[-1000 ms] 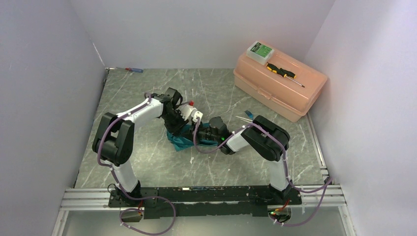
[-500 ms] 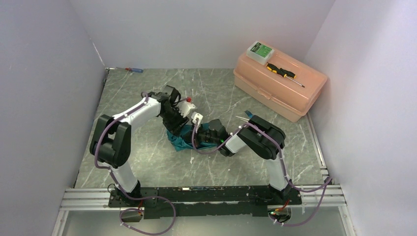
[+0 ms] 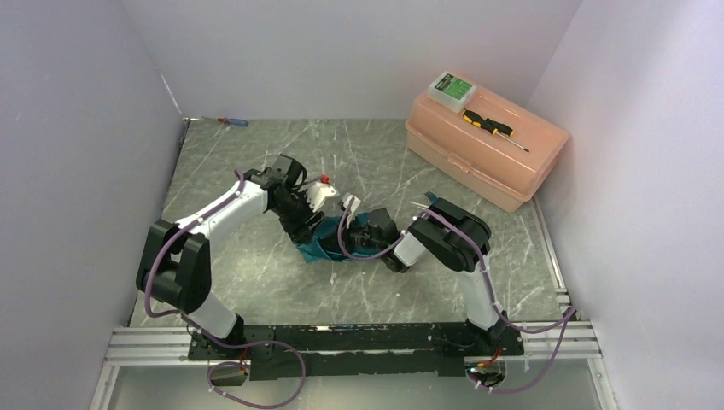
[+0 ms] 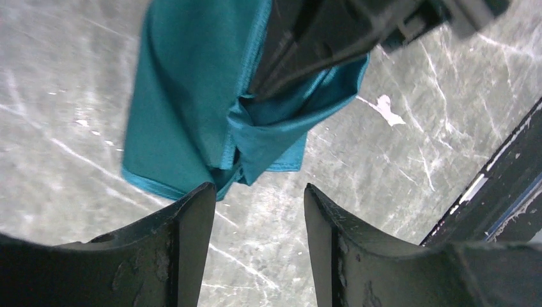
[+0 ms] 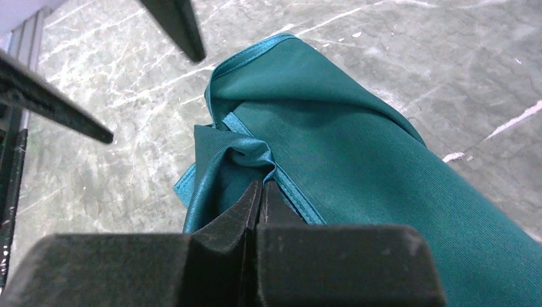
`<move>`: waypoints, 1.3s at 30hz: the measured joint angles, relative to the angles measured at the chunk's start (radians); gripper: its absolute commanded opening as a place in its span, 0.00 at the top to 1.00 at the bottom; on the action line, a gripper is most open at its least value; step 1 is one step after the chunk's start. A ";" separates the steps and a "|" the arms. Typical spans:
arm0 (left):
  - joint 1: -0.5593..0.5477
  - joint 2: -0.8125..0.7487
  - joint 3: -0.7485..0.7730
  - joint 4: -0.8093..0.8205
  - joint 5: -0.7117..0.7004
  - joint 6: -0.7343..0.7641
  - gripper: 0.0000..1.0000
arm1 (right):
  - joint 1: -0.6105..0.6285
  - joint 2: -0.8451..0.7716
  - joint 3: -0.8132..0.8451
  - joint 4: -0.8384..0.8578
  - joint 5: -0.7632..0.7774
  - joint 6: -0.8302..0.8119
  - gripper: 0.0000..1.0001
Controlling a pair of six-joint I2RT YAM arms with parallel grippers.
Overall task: Fold the napkin into a case and place the utensils inside
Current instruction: Pass from the left arm to the right, then pass from the right arm to the left
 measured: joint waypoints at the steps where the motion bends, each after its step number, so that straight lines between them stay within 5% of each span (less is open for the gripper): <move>1: 0.000 0.000 -0.019 0.001 0.007 0.014 0.42 | -0.005 0.002 -0.001 0.005 -0.003 0.007 1.00; 20: -0.019 0.081 -0.075 0.087 0.067 0.118 0.45 | -0.023 0.029 -0.009 0.076 -0.035 0.126 1.00; 32: -0.026 0.113 -0.069 0.113 0.068 0.109 0.94 | -0.030 0.029 -0.038 0.140 -0.040 0.161 0.97; 39: -0.025 0.125 -0.066 0.119 0.074 0.082 0.97 | -0.048 0.029 -0.041 0.167 -0.066 0.187 0.71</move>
